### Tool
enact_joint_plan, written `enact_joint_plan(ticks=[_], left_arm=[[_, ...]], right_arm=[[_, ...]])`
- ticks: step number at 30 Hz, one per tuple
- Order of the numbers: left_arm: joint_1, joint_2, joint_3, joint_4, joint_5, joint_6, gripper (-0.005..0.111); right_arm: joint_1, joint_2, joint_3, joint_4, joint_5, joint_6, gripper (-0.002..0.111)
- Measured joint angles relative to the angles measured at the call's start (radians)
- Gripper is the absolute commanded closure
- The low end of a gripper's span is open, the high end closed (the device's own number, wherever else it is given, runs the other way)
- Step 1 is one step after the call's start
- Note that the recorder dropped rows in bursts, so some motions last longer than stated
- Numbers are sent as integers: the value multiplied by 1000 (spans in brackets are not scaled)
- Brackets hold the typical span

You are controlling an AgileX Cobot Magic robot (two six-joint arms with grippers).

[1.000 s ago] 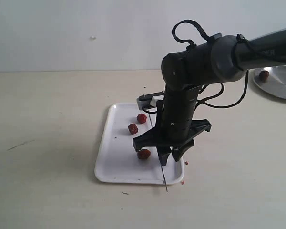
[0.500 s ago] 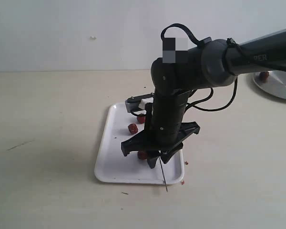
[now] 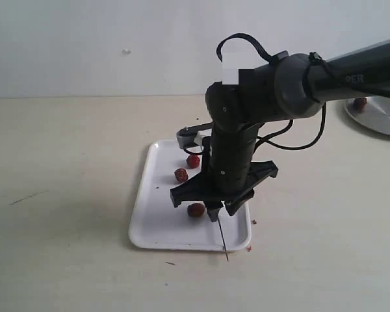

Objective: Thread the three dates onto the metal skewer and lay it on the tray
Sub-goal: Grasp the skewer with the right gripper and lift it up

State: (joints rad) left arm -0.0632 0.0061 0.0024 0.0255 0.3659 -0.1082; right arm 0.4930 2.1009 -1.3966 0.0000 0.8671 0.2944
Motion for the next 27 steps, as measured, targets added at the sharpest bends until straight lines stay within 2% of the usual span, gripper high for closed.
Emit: enact_joint_plan(ticks=[7, 9, 11, 12, 13, 18, 22, 27], left_arm=[[0, 0, 0, 0, 0, 0, 107], [0, 0, 0, 0, 0, 0, 107], [0, 0, 0, 0, 0, 0, 107], [0, 0, 0, 0, 0, 0, 107], [0, 0, 0, 0, 0, 0, 107], [0, 0, 0, 0, 0, 0, 107], [0, 0, 0, 0, 0, 2, 107], [0, 0, 0, 0, 0, 2, 107]], right_arm=[[0, 46, -5, 0, -7, 0, 73], [0, 47, -7, 0, -10, 3, 77], [0, 51, -12, 0, -10, 2, 91], [0, 51, -12, 0, -10, 4, 105], [0, 51, -12, 0, -12, 4, 108], [0, 51, -12, -13, -36, 23, 108], [0, 45, -12, -62, -85, 112, 108], [0, -104, -4, -311, -92, 269, 108]])
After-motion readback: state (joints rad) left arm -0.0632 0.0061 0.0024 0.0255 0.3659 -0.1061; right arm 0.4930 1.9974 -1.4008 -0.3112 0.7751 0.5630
